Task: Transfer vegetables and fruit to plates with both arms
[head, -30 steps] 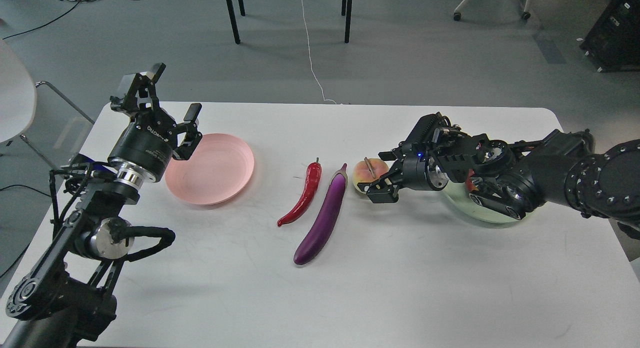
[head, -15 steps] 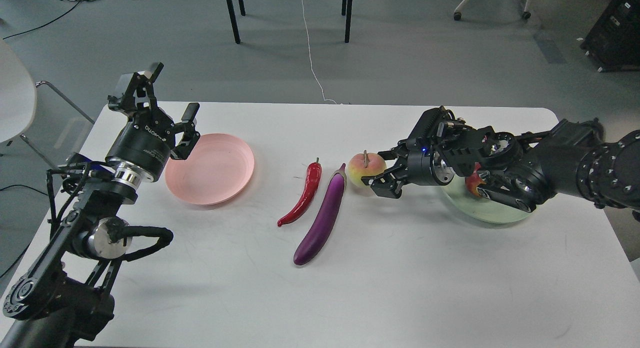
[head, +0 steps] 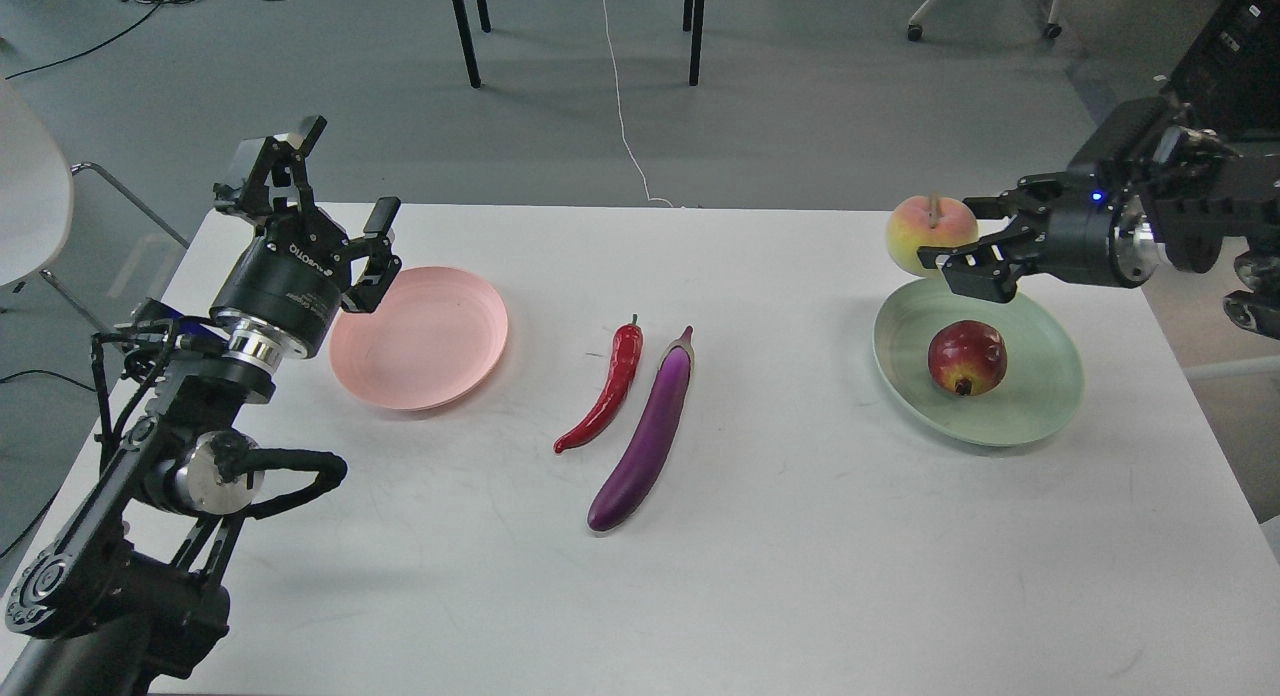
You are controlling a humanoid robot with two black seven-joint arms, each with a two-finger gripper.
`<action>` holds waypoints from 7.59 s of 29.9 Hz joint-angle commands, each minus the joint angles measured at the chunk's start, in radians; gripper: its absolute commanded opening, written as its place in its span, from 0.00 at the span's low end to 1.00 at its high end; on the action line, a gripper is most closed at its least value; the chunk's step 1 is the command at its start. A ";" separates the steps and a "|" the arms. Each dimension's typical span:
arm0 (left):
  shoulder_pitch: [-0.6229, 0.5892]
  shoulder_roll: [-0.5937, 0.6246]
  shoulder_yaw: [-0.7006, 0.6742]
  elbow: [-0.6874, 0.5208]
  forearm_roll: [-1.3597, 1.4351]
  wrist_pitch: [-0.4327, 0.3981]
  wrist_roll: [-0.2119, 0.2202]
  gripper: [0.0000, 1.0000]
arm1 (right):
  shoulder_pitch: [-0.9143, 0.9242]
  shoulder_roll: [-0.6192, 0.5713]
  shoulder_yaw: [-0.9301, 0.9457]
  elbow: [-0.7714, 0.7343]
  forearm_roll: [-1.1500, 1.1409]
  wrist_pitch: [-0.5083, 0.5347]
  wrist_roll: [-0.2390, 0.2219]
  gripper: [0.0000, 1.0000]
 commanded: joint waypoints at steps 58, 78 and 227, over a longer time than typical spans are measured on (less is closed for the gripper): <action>-0.015 0.061 0.008 -0.005 -0.004 -0.013 -0.014 1.00 | -0.470 -0.087 0.750 -0.061 0.237 -0.115 0.000 0.96; -0.191 0.253 0.314 -0.122 0.616 -0.199 -0.261 1.00 | -0.708 -0.129 1.134 -0.006 1.298 0.678 0.000 0.98; -0.690 0.439 1.114 0.647 1.252 -0.065 -0.345 0.16 | -0.884 -0.228 1.146 -0.093 1.301 0.735 0.000 0.99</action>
